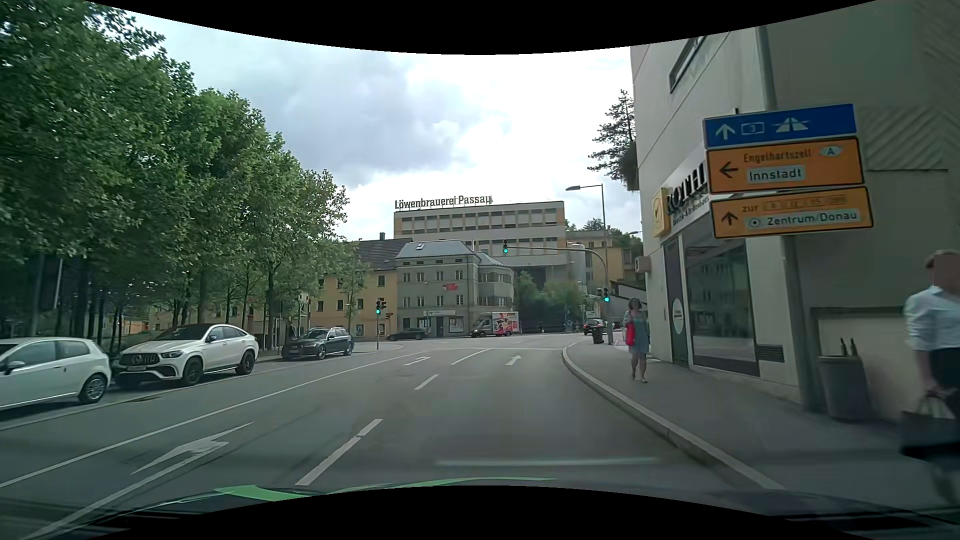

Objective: Follow the waypoints while adhering to traffic rules and regulations

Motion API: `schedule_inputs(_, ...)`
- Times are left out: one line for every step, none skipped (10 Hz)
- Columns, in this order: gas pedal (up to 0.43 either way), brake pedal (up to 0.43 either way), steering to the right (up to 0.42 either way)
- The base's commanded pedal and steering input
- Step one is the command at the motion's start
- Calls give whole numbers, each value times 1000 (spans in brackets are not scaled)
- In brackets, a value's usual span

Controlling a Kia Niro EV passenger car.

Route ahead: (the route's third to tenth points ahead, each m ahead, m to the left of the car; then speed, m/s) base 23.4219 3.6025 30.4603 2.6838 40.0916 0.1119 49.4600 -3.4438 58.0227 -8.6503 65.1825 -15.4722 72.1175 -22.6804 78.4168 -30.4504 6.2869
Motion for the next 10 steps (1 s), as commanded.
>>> schedule_inputs(197, 0, 17)
schedule_inputs(189, 0, 11)
schedule_inputs(177, 0, 9)
schedule_inputs(177, 0, 9)
schedule_inputs(177, 0, 9)
schedule_inputs(177, 0, 9)
schedule_inputs(177, 0, 9)
schedule_inputs(177, 0, 8)
schedule_inputs(169, 0, 9)
schedule_inputs(150, 0, 9)
